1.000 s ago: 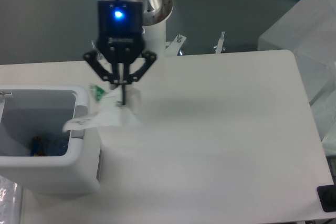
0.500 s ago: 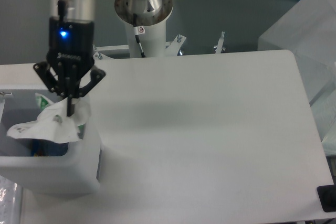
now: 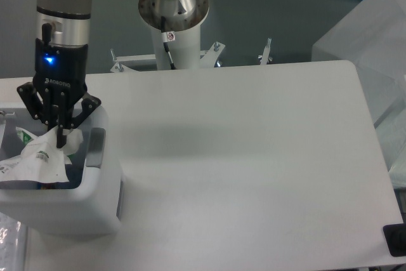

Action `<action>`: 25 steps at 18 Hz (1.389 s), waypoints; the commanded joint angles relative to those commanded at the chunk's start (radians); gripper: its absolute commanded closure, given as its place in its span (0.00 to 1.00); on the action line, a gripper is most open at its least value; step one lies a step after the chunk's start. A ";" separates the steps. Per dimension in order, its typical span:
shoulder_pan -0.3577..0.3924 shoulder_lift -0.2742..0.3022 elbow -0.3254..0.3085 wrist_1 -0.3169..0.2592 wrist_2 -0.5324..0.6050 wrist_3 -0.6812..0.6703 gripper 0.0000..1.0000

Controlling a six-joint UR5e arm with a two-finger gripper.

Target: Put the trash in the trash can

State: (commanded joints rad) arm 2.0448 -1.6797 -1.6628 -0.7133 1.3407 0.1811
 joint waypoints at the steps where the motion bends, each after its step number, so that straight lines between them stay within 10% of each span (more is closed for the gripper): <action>1: 0.000 0.002 -0.002 0.000 0.000 0.001 0.37; 2: 0.000 0.003 -0.002 0.000 0.000 0.006 0.14; 5: 0.000 0.008 0.006 0.000 0.002 0.003 0.00; 10: 0.023 0.005 0.046 0.025 0.002 0.009 0.00; 14: 0.182 -0.069 0.130 0.044 0.028 0.030 0.00; 21: 0.340 -0.144 0.199 0.026 0.113 0.441 0.00; 25: 0.396 -0.135 0.199 -0.079 0.120 0.618 0.00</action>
State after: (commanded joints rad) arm 2.4405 -1.8147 -1.4634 -0.7928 1.4603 0.7988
